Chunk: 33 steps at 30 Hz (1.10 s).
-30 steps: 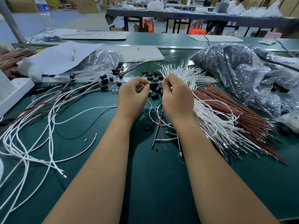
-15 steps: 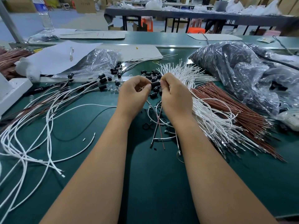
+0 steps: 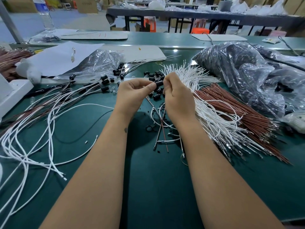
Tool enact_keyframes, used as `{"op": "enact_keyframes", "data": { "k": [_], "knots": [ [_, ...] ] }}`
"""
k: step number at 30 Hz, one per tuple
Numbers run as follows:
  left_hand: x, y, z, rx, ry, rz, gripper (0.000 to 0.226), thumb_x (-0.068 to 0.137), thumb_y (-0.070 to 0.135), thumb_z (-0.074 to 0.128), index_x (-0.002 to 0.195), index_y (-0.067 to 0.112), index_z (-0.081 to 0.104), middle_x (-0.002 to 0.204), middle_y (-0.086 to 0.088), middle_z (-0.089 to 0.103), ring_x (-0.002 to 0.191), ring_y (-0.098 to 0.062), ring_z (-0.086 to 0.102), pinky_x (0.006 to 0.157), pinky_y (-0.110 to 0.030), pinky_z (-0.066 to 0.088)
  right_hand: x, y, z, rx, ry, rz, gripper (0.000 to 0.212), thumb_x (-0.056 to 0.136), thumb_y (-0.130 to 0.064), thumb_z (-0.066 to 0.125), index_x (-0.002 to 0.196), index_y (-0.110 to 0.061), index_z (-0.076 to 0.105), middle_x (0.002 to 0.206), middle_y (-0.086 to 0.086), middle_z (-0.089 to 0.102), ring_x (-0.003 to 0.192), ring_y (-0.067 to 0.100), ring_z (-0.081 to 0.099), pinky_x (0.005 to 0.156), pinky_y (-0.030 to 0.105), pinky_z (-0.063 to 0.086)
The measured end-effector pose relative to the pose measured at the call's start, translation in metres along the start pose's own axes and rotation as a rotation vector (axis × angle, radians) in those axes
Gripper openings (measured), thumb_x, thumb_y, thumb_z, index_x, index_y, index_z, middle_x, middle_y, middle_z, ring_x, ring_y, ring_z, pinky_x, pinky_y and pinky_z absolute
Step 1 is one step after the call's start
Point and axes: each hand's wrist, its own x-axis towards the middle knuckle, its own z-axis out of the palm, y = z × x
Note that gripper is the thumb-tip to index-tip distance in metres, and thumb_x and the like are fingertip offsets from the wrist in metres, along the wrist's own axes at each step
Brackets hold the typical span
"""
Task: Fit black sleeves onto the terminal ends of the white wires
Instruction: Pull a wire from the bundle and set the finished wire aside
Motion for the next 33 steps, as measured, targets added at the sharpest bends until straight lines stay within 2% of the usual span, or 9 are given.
{"op": "enact_keyframes", "data": {
  "k": [5, 9, 13, 16, 22, 25, 28, 31, 33],
  "knots": [
    [0.002, -0.001, 0.001, -0.015, -0.018, 0.007, 0.004, 0.079, 0.009, 0.076, 0.079, 0.012, 0.073, 0.069, 0.003, 0.071, 0.066, -0.007, 0.065, 0.066, -0.017, 0.05, 0.003, -0.006, 0.003, 0.241, -0.041, 0.08, 0.012, 0.099, -0.023, 0.05, 0.1, -0.015, 0.059, 0.073, -0.003, 0.06, 0.068, 0.02, 0.06, 0.065, 0.041, 0.051],
    [0.0, 0.0, 0.004, -0.01, -0.078, -0.004, 0.01, 0.086, 0.001, 0.067, 0.095, -0.001, 0.07, 0.051, 0.014, 0.063, 0.042, 0.006, 0.052, 0.048, -0.003, 0.038, 0.005, -0.008, 0.003, 0.322, -0.043, 0.142, 0.013, 0.097, -0.016, 0.053, 0.086, -0.017, 0.06, 0.073, 0.004, 0.062, 0.07, 0.029, 0.062, 0.067, 0.048, 0.052],
    [0.001, 0.001, 0.004, -0.001, -0.057, -0.016, 0.013, 0.088, -0.001, 0.063, 0.1, -0.002, 0.069, 0.05, 0.016, 0.062, 0.041, 0.007, 0.051, 0.047, -0.002, 0.036, 0.005, -0.011, 0.004, 0.351, -0.047, 0.157, 0.012, 0.099, -0.02, 0.051, 0.088, -0.019, 0.057, 0.073, 0.002, 0.061, 0.071, 0.028, 0.061, 0.068, 0.045, 0.053],
    [0.003, -0.001, 0.003, 0.023, 0.085, 0.004, 0.008, 0.087, 0.007, 0.067, 0.092, 0.009, 0.073, 0.063, 0.013, 0.067, 0.054, 0.007, 0.057, 0.057, -0.006, 0.043, 0.005, -0.008, 0.003, 0.178, -0.113, 0.166, 0.019, 0.101, -0.031, 0.045, 0.093, -0.017, 0.057, 0.074, -0.003, 0.06, 0.068, 0.018, 0.058, 0.059, 0.034, 0.044],
    [0.01, -0.014, -0.008, 0.159, 0.284, 0.043, 0.013, 0.087, 0.019, 0.069, 0.076, 0.028, 0.069, 0.063, 0.0, 0.06, 0.057, -0.011, 0.047, 0.055, -0.022, 0.039, 0.008, -0.012, -0.002, -0.403, -0.498, 0.244, 0.012, 0.076, -0.016, 0.054, 0.081, -0.012, 0.064, 0.074, 0.002, 0.062, 0.066, 0.022, 0.056, 0.054, 0.024, 0.039],
    [0.012, -0.016, -0.006, 0.208, 0.279, 0.041, 0.014, 0.086, 0.023, 0.069, 0.075, 0.031, 0.069, 0.056, 0.007, 0.052, 0.054, -0.009, 0.039, 0.051, -0.023, 0.032, 0.009, -0.016, -0.003, -0.457, -0.526, 0.242, 0.004, 0.076, -0.014, 0.056, 0.077, -0.014, 0.06, 0.071, 0.001, 0.058, 0.065, 0.02, 0.055, 0.053, 0.024, 0.036],
    [0.013, -0.017, -0.007, 0.203, 0.293, 0.022, 0.017, 0.086, 0.025, 0.069, 0.071, 0.033, 0.067, 0.048, 0.015, 0.044, 0.046, -0.005, 0.032, 0.045, -0.018, 0.028, 0.01, -0.018, -0.003, -0.424, -0.539, 0.242, 0.006, 0.08, -0.014, 0.056, 0.082, -0.012, 0.062, 0.075, 0.003, 0.06, 0.071, 0.023, 0.059, 0.057, 0.027, 0.045],
    [0.014, -0.018, -0.008, 0.184, 0.328, 0.005, 0.016, 0.086, 0.027, 0.068, 0.07, 0.031, 0.067, 0.046, 0.014, 0.041, 0.042, -0.004, 0.029, 0.041, -0.016, 0.025, 0.01, -0.019, -0.003, -0.4, -0.577, 0.243, 0.016, 0.081, -0.018, 0.06, 0.093, -0.01, 0.068, 0.089, 0.007, 0.069, 0.085, 0.026, 0.066, 0.075, 0.038, 0.057],
    [0.014, -0.018, -0.008, 0.174, 0.341, -0.001, 0.016, 0.086, 0.028, 0.068, 0.071, 0.029, 0.068, 0.047, 0.013, 0.041, 0.041, -0.004, 0.029, 0.042, -0.015, 0.025, 0.009, -0.02, -0.003, -0.417, -0.577, 0.229, 0.017, 0.082, -0.018, 0.062, 0.097, -0.012, 0.068, 0.093, 0.006, 0.07, 0.088, 0.025, 0.066, 0.08, 0.04, 0.057]
  ]
}}
